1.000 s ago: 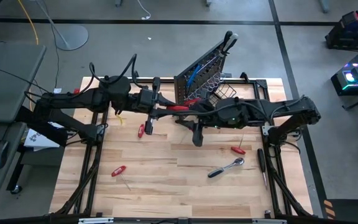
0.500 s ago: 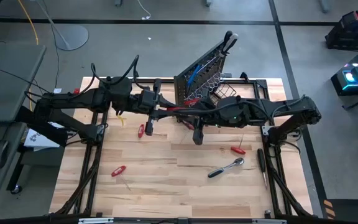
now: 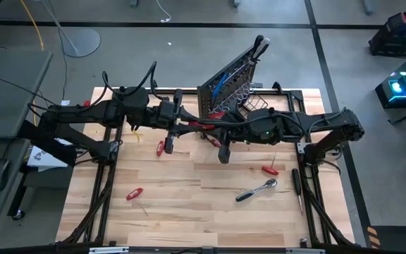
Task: Hang tools onto peg board
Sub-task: Hang the red allen wrench on the peg board
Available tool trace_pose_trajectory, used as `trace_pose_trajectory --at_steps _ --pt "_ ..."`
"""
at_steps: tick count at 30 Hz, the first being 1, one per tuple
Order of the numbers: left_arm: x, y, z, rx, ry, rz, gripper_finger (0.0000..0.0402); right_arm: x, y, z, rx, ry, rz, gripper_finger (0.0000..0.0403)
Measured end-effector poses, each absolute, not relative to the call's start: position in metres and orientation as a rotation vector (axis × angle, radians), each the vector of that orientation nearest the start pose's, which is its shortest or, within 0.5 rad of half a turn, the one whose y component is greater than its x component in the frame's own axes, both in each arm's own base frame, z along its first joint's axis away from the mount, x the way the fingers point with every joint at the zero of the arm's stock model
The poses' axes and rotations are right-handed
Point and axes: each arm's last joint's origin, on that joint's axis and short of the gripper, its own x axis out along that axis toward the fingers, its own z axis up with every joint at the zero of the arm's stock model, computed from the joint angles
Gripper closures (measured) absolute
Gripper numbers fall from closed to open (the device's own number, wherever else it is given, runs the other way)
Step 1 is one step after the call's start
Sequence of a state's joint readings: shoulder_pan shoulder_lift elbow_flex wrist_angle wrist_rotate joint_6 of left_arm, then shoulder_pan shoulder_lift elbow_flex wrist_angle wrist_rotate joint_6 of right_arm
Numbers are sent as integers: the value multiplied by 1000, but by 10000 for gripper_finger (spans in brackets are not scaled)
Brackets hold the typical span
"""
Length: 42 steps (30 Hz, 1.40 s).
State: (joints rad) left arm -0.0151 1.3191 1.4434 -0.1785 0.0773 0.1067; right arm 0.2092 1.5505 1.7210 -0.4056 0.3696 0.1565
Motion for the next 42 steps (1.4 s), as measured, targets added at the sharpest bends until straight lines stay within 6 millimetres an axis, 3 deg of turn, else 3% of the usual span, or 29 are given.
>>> trace_pose_trajectory --at_steps 5,8,14,19,23,29,32,34,38,42 --pt "287 -5 443 106 53 -73 255 333 60 445 116 217 -177 402" --pt "286 -5 443 105 58 -60 223 332 60 443 130 243 -182 402" --pt "276 -4 442 81 116 -38 205 326 62 436 153 328 -196 402" --pt "263 -3 432 17 247 -29 203 306 63 428 180 483 -244 403" --pt "255 -2 401 -83 274 -12 206 278 66 417 210 667 -342 403" --pt "241 -1 331 -390 67 19 228 237 84 412 269 775 -491 403" --pt "235 -1 292 -543 36 46 239 216 94 402 350 726 -580 403" --pt "233 -2 279 -603 36 52 246 204 101 385 454 655 -626 403" --pt "232 -2 274 -577 66 60 259 195 113 341 628 442 -645 403" --pt "232 1 279 -490 37 127 270 205 100 315 629 224 -739 403"
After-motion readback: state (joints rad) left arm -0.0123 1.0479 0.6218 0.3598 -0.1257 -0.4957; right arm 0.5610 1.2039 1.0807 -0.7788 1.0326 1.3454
